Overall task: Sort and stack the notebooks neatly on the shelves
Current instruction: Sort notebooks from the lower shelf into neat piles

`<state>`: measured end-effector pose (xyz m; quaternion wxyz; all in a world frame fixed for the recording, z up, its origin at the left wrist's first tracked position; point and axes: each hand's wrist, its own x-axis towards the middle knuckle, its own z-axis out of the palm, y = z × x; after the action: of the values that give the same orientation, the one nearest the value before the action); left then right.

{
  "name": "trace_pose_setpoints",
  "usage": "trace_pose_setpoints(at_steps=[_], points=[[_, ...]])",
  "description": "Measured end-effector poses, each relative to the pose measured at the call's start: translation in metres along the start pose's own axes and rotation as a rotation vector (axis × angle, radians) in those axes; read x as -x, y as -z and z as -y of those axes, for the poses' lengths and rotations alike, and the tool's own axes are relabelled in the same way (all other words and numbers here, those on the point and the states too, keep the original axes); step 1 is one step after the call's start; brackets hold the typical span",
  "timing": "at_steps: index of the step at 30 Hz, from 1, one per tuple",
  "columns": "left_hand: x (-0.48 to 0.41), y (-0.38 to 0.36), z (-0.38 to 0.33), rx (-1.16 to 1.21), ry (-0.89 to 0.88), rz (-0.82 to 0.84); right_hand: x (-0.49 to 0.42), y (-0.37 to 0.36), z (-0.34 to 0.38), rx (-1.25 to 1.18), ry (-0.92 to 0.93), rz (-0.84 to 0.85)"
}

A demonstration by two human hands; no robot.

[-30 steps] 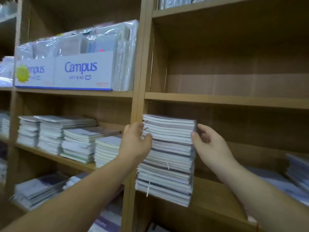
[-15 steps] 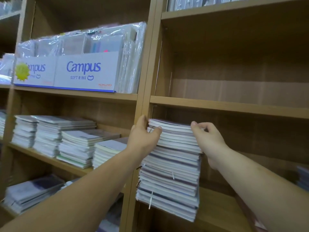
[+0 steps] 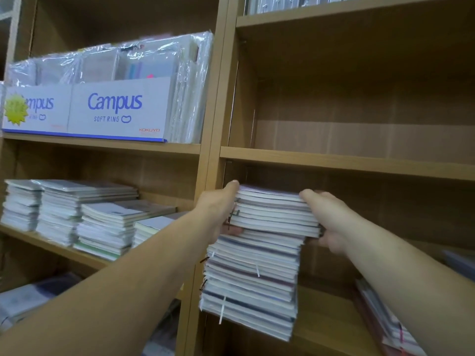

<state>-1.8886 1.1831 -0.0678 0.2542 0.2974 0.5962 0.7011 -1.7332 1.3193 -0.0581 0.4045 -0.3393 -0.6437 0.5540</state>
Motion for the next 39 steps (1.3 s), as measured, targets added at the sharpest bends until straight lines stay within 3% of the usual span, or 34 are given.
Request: trace_pose_setpoints(at_steps=[11, 15, 22, 25, 29, 39], points=[[0.056, 0.001, 0.004, 0.152, 0.044, 0.216, 0.045, 0.048, -0.010, 0.104, 0.157, -0.015], [0.076, -0.005, 0.007, 0.232, 0.029, 0.193, 0.065, 0.049, -0.019, 0.019, 0.233, -0.073], [0.078, -0.017, 0.014, 0.265, 0.095, 0.140, 0.072, 0.042, -0.008, -0.143, 0.069, 0.033], [0.075, -0.012, 0.016, 0.262, 0.056, 0.160, 0.070, 0.045, -0.008, -0.124, 0.080, 0.013], [0.067, 0.002, 0.019, 0.042, 0.000, 0.132, 0.084, 0.043, -0.021, -0.040, 0.198, -0.054], [0.085, 0.003, 0.029, 0.157, -0.158, 0.177, 0.110, 0.055, -0.008, -0.044, 0.369, -0.056]])
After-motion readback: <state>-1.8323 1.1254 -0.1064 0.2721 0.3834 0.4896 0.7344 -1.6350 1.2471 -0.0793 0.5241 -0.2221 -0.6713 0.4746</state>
